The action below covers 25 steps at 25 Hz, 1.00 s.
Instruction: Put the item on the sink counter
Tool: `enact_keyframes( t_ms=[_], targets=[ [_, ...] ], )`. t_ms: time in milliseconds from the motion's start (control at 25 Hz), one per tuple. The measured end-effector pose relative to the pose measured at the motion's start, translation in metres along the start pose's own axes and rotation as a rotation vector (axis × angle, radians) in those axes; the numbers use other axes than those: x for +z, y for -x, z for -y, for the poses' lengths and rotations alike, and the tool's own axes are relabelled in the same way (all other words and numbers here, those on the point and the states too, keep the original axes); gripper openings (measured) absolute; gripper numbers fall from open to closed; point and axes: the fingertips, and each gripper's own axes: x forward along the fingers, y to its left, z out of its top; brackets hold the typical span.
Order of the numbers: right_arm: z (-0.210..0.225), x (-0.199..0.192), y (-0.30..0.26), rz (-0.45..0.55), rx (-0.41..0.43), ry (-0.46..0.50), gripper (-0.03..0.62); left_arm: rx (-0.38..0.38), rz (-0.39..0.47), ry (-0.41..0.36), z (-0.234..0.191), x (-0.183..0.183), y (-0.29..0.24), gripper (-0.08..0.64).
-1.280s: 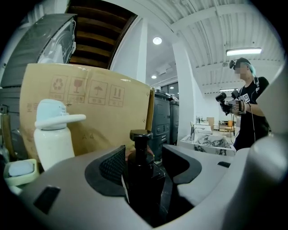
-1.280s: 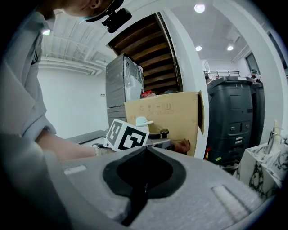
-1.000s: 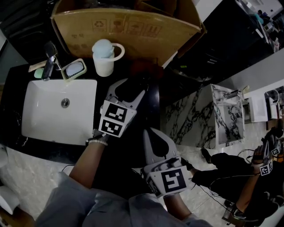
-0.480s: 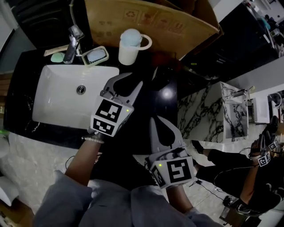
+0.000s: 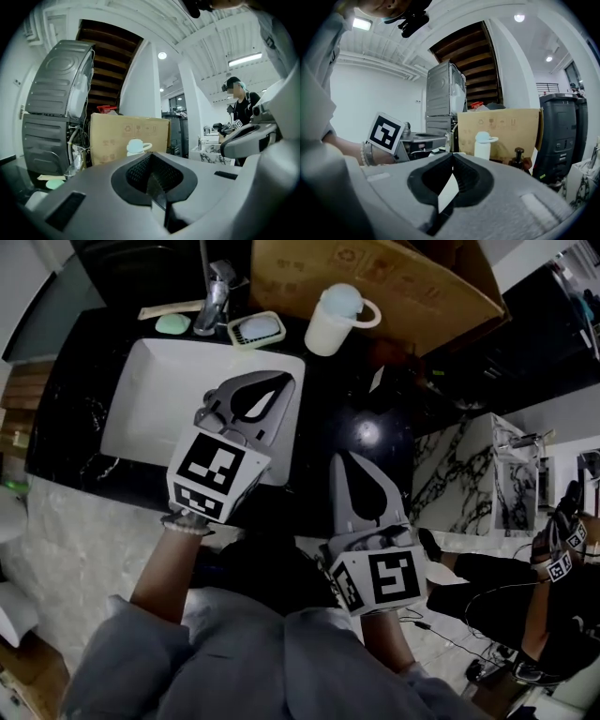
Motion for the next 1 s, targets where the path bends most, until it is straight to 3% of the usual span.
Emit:
enact_keyframes(
  t_ms=[520, 680, 1000],
  targets=[
    [-0.069, 0.022, -0.021, 0.056, 0.078, 0.054, -0.003, 0.122, 0.025, 0.037, -0.043, 0.004, 0.108, 0.006],
    [-0.087, 0.026, -0.027, 0.068, 0.114, 0.083, -0.003, 0.154, 0.0, 0.017, -0.053, 0.0, 0.13, 0.006],
    [-0.11, 0.031, -0.033, 0.067, 0.162, 0.113, -0.003, 0.19, 0.016, 0.051, -0.062, 0.005, 0.16, 0.006]
  ],
)
